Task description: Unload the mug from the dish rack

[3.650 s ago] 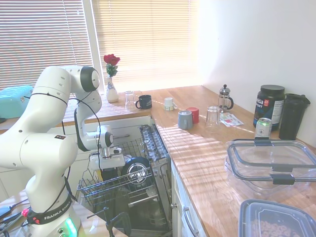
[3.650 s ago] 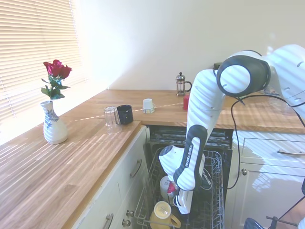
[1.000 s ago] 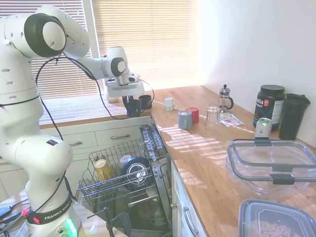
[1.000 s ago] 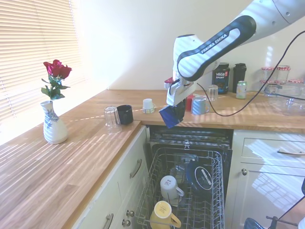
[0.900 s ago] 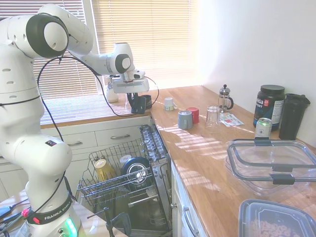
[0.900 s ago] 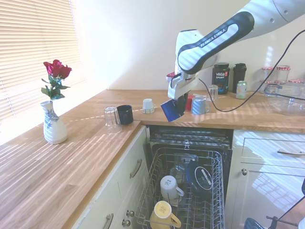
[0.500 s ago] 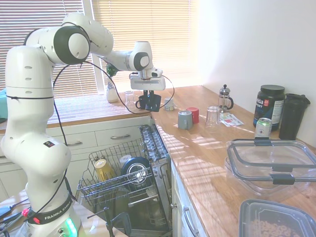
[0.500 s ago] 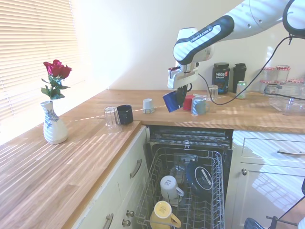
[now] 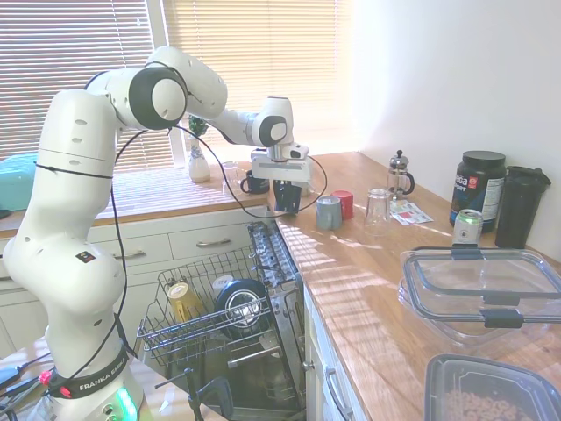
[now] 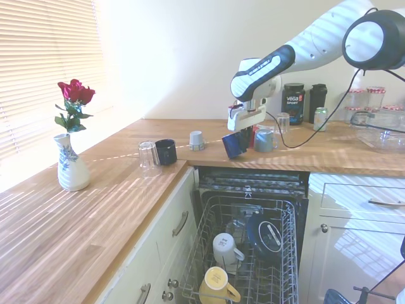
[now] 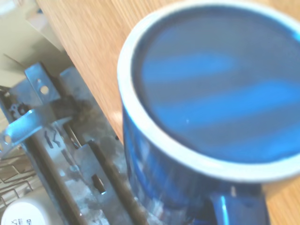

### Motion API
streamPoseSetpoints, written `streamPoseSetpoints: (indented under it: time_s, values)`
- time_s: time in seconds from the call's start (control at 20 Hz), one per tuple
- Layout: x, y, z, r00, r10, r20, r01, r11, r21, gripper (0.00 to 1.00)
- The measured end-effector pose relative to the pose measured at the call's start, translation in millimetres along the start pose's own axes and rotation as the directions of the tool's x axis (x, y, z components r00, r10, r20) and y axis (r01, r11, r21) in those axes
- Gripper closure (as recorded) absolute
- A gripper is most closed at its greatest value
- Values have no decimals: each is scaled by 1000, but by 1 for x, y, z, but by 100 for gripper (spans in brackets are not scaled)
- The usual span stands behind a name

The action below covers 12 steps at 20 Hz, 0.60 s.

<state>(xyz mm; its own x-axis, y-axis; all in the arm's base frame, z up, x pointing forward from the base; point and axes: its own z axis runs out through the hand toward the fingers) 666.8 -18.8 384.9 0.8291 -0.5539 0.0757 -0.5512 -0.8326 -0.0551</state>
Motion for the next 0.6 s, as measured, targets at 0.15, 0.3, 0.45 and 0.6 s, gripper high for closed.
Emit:
streamPoseSetpoints:
  time_s: [0.15,0.3,0.45,0.6]
  values:
    - [-3,4,19,1000,6,7,-6,1000,-4,100]
    - [2,9,37,1000,30,6,-30,1000,1,100]
    - [6,12,38,998,68,0,-68,998,15,0]
    - [7,11,38,994,109,3,-110,994,20,0]
